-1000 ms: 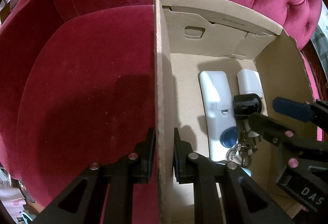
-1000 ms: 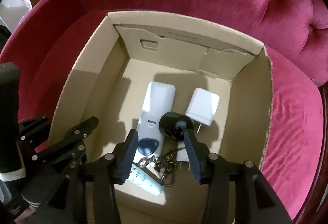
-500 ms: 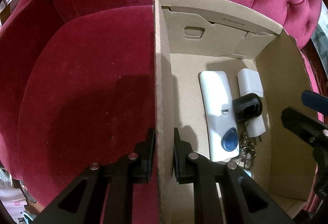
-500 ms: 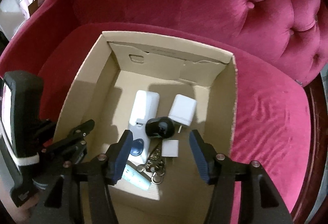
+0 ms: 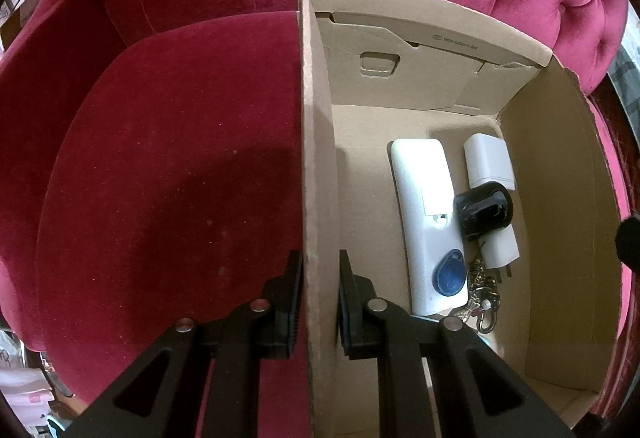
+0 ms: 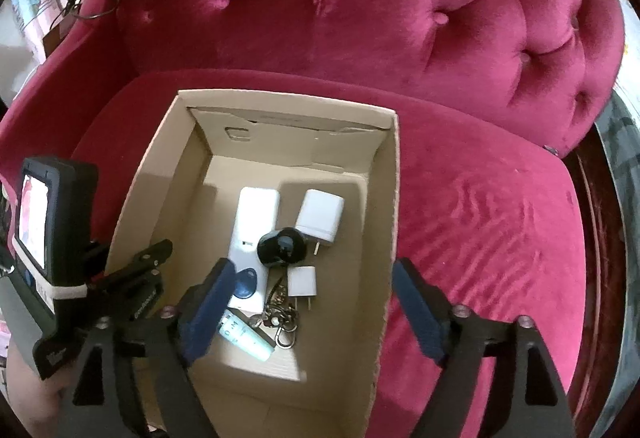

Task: Organize rigid objects
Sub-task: 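Lower the box onto the sofa seat with the left tool while the right gripper withdraws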

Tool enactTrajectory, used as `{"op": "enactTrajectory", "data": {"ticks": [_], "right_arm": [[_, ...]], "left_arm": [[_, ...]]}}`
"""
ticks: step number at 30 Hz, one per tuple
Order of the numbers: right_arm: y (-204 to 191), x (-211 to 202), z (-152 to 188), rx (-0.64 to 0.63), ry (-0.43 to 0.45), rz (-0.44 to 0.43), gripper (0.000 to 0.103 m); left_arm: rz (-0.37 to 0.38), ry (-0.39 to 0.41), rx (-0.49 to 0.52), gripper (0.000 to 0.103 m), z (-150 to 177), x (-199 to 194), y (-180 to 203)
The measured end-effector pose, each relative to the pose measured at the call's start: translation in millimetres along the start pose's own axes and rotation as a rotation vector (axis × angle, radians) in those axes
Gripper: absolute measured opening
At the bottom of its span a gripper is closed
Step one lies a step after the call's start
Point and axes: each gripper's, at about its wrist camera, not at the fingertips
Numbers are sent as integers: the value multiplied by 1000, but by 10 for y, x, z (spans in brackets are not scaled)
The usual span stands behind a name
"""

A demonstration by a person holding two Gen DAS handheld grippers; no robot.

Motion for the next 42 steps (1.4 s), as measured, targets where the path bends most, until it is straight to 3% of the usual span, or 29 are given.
{"op": "enactTrajectory", "data": {"ticks": [2, 3, 13, 15, 17, 19, 21, 24, 25, 35, 42], "right_arm": [[14, -2, 14, 11, 3, 7, 101], [21, -10, 20, 14, 8, 10, 103], [40, -48, 43, 27, 32, 7, 103], [39, -35, 52, 33, 31, 5, 103], [48, -34, 58, 40, 29, 1, 103], [58, -47, 65, 42, 31, -1, 103], [67, -58, 69, 42, 29, -3, 103], [95, -87, 80, 45, 29, 5, 103], [106, -103, 84, 50, 30, 6, 103], [144, -380, 210, 80, 59, -12, 103], [248, -712, 318, 92, 87, -21, 103]], "left_arm": [[-1, 0, 0, 17, -1, -7, 7], [-3, 0, 1, 17, -2, -6, 7], [-13, -1, 4, 17, -2, -23, 53], [-17, -2, -2, 27, -13, -27, 51], [-28, 17, -21, 65, -27, -81, 12], [-18, 34, -32, 71, -36, -138, -22], [-29, 42, -47, 87, -45, -195, -51], [-33, 65, -44, 94, -42, -280, -59], [-37, 64, -42, 102, -41, -301, -53], [-80, 116, 8, 103, 126, -769, 151], [-118, 111, 14, 103, 320, -1059, 287]]}}
Point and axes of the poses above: each gripper's, at about its wrist camera, not at the fingertips, and x roughly the way its jaws point, y to its right, z to its underside, and after that the axes turned 5 degrees about -y, right-handed
